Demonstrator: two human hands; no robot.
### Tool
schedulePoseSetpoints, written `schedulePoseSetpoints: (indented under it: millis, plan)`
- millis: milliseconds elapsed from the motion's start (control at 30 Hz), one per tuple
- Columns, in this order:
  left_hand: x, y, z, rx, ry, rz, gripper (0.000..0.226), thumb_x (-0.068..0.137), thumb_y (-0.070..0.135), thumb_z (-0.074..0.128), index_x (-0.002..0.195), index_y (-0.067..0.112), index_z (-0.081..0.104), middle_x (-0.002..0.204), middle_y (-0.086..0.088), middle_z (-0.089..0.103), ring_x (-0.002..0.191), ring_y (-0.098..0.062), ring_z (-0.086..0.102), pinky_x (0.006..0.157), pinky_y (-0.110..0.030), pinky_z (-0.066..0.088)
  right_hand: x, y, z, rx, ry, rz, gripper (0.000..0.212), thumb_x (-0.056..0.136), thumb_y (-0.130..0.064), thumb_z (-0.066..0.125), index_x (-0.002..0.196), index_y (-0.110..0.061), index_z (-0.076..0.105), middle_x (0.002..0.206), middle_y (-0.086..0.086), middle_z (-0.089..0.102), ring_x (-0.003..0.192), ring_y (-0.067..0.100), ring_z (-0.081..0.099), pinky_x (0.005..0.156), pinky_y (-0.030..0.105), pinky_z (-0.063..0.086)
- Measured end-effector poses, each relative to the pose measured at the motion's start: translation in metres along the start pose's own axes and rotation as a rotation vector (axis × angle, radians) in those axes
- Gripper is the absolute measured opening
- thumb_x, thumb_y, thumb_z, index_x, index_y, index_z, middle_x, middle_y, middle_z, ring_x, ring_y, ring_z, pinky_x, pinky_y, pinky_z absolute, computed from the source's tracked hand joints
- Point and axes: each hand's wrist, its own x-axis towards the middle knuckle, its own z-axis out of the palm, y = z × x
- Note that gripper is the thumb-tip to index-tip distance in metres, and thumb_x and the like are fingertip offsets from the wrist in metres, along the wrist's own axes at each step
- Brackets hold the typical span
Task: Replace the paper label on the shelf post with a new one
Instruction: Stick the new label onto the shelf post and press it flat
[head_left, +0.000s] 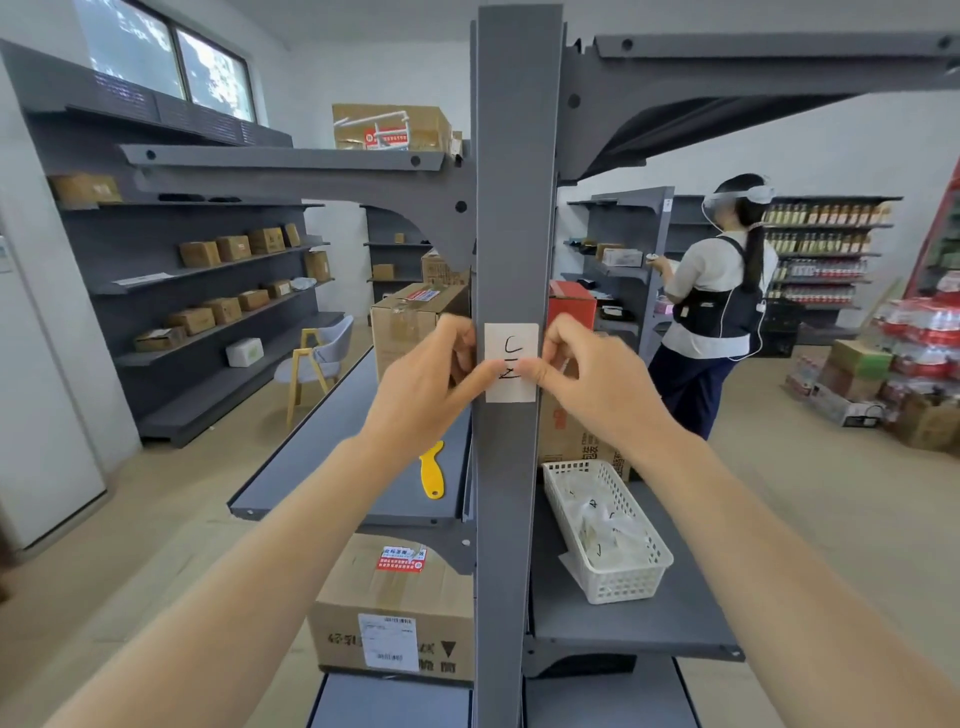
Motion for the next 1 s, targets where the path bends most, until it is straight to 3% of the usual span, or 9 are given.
schedulePoseSetpoints:
  millis: [100, 267, 400, 467, 633, 867, 933, 1000]
  plan:
    - [-0.013, -0.009, 0.007, 0.097, -0.039, 0.017, 0.053, 0.084, 0.07, 0.048, 0.116, 0.031, 0.03, 0.093, 0.013, 0.059, 0.067, -0.014, 0.063, 0.059, -0.026, 0.053, -0.015, 0.005, 0.009, -0.028, -0.035, -0.046, 0.036, 0.09, -0.053, 0.068, 0.093, -0.027, 0.044, 0.081, -0.009, 0.071, 0.054, 0.002, 0.057, 0.05, 0.016, 0.035]
    - [-0.015, -0.013, 0.003, 0.166, -0.059, 0.053, 0.061, 0.086, 0.061, 0.063, 0.124, 0.03, 0.027, 0.104, 0.01, 0.065, 0.076, -0.013, 0.066, 0.063, -0.032, 0.06, -0.018, 0.008, 0.006, -0.107, -0.058, -0.085, 0.044, 0.084, -0.052, 0.074, 0.105, -0.021, 0.05, 0.089, -0.009, 0.072, 0.069, 0.015, 0.068, 0.054, 0.019, 0.042]
    - [-0.001, 0.0, -0.011, 0.185, -0.024, 0.043, 0.043, 0.089, 0.064, 0.053, 0.107, 0.026, 0.044, 0.092, 0.017, 0.066, 0.071, -0.01, 0.064, 0.057, -0.023, 0.052, -0.013, 0.001, 0.0, -0.024, -0.007, -0.04, 0.045, 0.082, -0.057, 0.074, 0.103, -0.025, 0.052, 0.083, -0.015, 0.069, 0.066, 0.003, 0.063, 0.053, 0.013, 0.04]
    - [0.011, 0.01, -0.018, 0.206, 0.053, 0.037, 0.049, 0.091, 0.069, 0.039, 0.093, 0.021, 0.052, 0.077, 0.01, 0.066, 0.065, -0.013, 0.062, 0.055, -0.028, 0.045, -0.005, -0.009, -0.002, 0.064, 0.1, -0.008, 0.038, 0.088, -0.061, 0.065, 0.097, -0.026, 0.054, 0.074, -0.014, 0.067, 0.061, 0.0, 0.061, 0.052, 0.011, 0.04]
    - [0.033, 0.022, -0.026, 0.433, 0.065, 0.037, 0.05, 0.097, 0.066, 0.034, 0.086, 0.019, 0.046, 0.072, 0.006, 0.062, 0.058, -0.014, 0.053, 0.048, -0.024, 0.033, 0.016, -0.026, -0.012, -0.034, 0.171, 0.052, 0.045, 0.089, -0.068, 0.058, 0.079, -0.025, 0.053, 0.07, -0.006, 0.066, 0.064, 0.01, 0.062, 0.054, 0.024, 0.043]
    - [0.027, 0.014, -0.03, 0.373, -0.004, 0.049, 0.037, 0.1, 0.059, 0.037, 0.099, 0.023, 0.049, 0.089, 0.01, 0.066, 0.063, -0.01, 0.055, 0.049, -0.019, 0.037, 0.018, -0.008, -0.015, 0.026, 0.089, 0.097, 0.038, 0.091, -0.064, 0.058, 0.093, -0.027, 0.064, 0.086, -0.007, 0.075, 0.083, 0.013, 0.07, 0.072, 0.036, 0.057]
    - [0.025, 0.014, -0.03, 0.424, -0.023, 0.066, 0.038, 0.098, 0.061, 0.042, 0.102, 0.024, 0.047, 0.086, 0.013, 0.06, 0.057, -0.003, 0.05, 0.048, -0.019, 0.035, 0.015, -0.006, -0.012, 0.038, 0.072, 0.077, 0.034, 0.092, -0.061, 0.059, 0.091, -0.028, 0.063, 0.082, -0.007, 0.074, 0.078, 0.011, 0.069, 0.069, 0.037, 0.058]
    - [0.02, 0.013, -0.028, 0.502, -0.036, 0.09, 0.048, 0.093, 0.066, 0.049, 0.11, 0.021, 0.046, 0.083, 0.013, 0.057, 0.054, -0.009, 0.047, 0.046, -0.022, 0.036, 0.009, -0.005, -0.01, 0.009, 0.037, 0.05, 0.032, 0.089, -0.061, 0.064, 0.087, -0.03, 0.058, 0.079, -0.008, 0.073, 0.072, 0.009, 0.067, 0.062, 0.031, 0.053]
